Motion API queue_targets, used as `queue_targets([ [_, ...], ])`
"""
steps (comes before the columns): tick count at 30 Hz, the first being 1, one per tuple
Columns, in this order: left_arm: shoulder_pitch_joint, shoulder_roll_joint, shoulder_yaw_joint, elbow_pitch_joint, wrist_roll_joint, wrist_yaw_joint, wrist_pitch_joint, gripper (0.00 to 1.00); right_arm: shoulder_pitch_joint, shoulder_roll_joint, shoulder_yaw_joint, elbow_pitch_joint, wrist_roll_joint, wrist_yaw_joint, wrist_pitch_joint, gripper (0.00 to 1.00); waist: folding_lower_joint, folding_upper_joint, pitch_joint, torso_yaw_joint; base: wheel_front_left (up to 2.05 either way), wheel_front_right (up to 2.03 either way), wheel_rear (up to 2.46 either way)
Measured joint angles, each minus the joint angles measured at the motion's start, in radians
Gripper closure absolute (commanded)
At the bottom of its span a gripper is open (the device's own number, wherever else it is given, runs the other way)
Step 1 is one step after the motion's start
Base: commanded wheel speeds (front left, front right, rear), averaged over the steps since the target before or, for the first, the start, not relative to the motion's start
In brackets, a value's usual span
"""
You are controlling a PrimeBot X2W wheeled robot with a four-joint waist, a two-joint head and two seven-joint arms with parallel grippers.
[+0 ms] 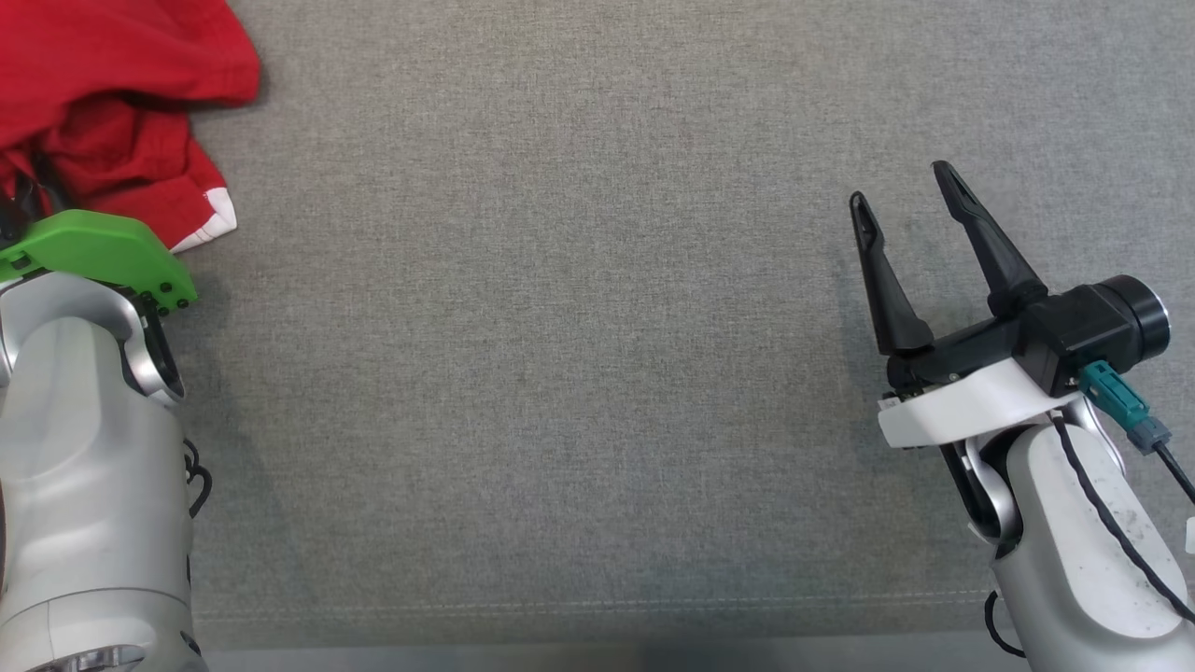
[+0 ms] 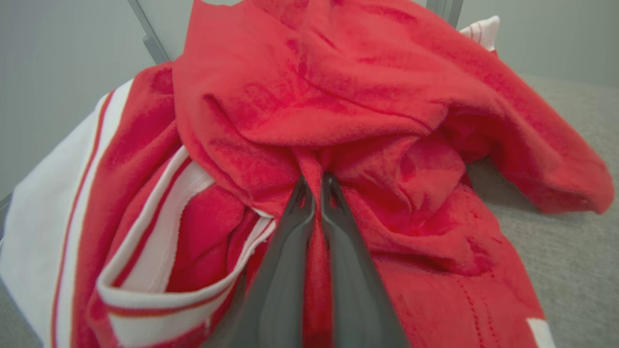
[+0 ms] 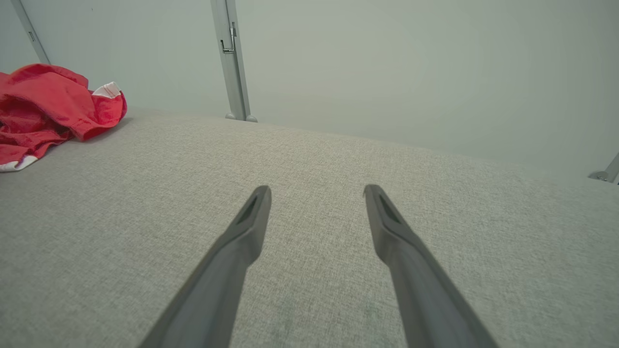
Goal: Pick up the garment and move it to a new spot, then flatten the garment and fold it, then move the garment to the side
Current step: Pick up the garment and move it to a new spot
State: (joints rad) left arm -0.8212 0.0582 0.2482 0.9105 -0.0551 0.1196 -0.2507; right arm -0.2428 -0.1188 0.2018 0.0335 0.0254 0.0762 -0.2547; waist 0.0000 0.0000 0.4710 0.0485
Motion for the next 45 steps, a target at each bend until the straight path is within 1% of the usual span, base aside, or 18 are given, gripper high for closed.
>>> queue_targets([
  [5,-0.011,-0.011,-0.028,-0.013,0.007,0.000,-0.001,1.00,0.000,0.002,-0.004,0.004,0.000,-0.005,0.000,0.00,0.0000,0.0000,-0.013,0.006,0.00,0.00,0.00],
  [12,-0.033,-0.019,-0.073,-0.122,0.015,-0.007,-0.001,1.00,0.000,0.012,-0.003,0.015,0.005,-0.007,0.000,0.00,0.0000,0.0000,-0.038,0.016,0.00,0.00,0.00],
  [20,-0.033,-0.032,-0.129,-0.225,0.025,-0.059,-0.001,1.00,0.000,0.024,0.002,0.029,0.013,-0.007,0.000,0.00,-0.0001,0.0000,-0.081,0.014,0.00,0.00,0.00],
  [22,-0.033,-0.035,-0.147,-0.272,0.025,-0.073,-0.001,1.00,0.000,0.026,0.003,0.036,0.020,-0.008,0.000,0.00,-0.0001,0.0000,-0.101,0.008,0.00,0.00,0.00],
  [24,-0.033,-0.036,-0.156,-0.300,0.024,-0.085,-0.001,1.00,0.001,0.030,0.005,0.039,0.022,-0.015,0.000,0.00,-0.0001,0.0000,-0.114,0.002,0.00,0.00,0.00],
  [30,-0.032,-0.039,-0.188,-0.385,0.015,-0.112,-0.001,1.00,0.007,0.041,0.012,0.052,0.031,-0.015,0.000,0.00,-0.0001,0.0000,-0.157,-0.026,0.00,0.00,0.00],
  [36,-0.030,-0.040,-0.229,-0.441,-0.003,-0.137,-0.001,1.00,0.023,0.049,0.020,0.062,0.038,-0.018,0.000,0.00,-0.0001,0.0000,-0.197,-0.071,0.00,0.00,0.00],
  [38,-0.029,-0.040,-0.246,-0.454,-0.007,-0.143,-0.002,1.00,0.035,0.051,0.024,0.067,0.040,-0.025,0.000,0.00,0.0000,0.0000,-0.210,-0.089,0.00,0.00,0.00],
  [42,-0.029,-0.040,-0.289,-0.476,-0.049,-0.160,-0.003,1.00,0.054,0.053,0.028,0.075,0.045,-0.025,0.000,0.00,-0.0001,0.0000,-0.235,-0.130,0.00,0.00,0.00],
  [45,-0.019,-0.040,-0.341,-0.485,-0.087,-0.165,-0.003,1.00,0.068,0.056,0.035,0.077,0.046,-0.027,0.000,0.00,-0.0001,0.0000,-0.252,-0.163,0.00,0.00,0.00],
])
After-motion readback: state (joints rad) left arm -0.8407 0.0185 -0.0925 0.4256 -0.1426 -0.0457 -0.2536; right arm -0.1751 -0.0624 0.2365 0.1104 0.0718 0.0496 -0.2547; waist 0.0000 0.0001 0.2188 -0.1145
